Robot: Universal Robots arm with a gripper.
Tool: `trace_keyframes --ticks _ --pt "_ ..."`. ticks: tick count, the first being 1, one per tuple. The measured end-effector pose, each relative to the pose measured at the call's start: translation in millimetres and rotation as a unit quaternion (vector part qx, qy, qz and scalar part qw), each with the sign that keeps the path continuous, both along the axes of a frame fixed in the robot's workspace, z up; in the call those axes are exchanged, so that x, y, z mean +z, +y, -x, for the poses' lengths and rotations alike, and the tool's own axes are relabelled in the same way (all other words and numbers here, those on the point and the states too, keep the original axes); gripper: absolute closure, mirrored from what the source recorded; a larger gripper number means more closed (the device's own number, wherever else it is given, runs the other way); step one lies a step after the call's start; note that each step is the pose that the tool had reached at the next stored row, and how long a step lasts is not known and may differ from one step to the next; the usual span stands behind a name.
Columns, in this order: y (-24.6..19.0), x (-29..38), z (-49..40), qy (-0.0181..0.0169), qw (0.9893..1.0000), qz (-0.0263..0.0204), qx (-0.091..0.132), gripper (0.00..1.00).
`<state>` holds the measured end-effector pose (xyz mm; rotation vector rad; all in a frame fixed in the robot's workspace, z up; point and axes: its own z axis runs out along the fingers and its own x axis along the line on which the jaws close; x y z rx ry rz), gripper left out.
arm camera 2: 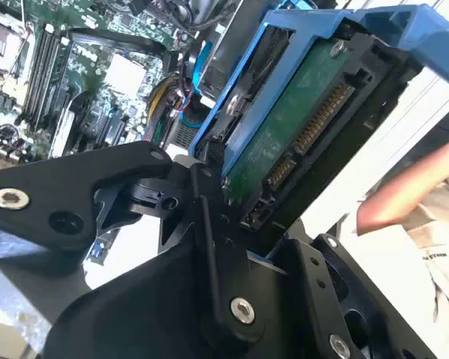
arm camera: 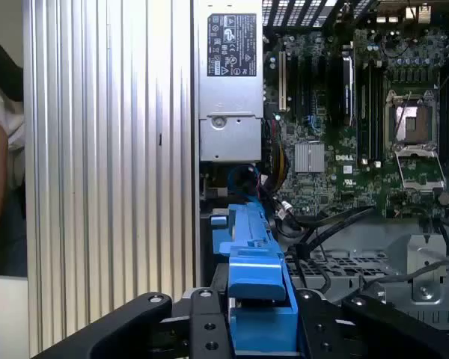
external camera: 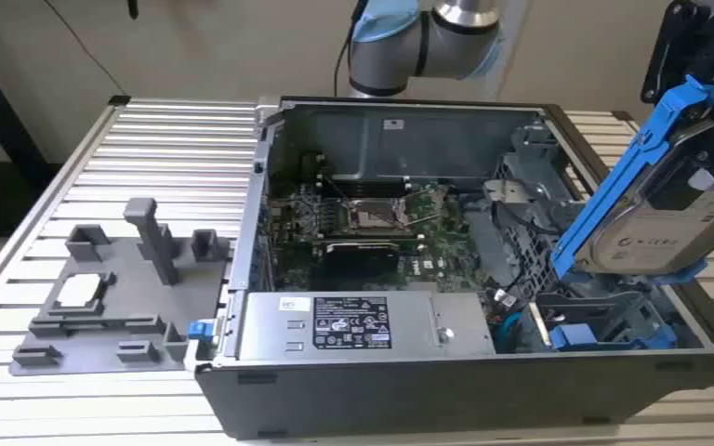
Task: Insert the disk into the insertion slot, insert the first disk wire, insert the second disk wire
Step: 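Insert the disk into the insertion slot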
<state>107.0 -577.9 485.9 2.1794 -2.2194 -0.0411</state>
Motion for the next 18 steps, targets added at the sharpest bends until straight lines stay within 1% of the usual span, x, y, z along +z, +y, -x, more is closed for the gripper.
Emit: trace_keyframes --ticks 12,14,18 --pt "0.0 0.0 0.0 0.0001 1.0000 0.0000 0.000 0.67" --pt "0.0 -0.4 -0.1 -0.0012 1.0000 0.0000 0.000 0.67" --pt "0.0 -2.0 -0.1 -0.0069 1.0000 -0.0006 0.000 0.67"
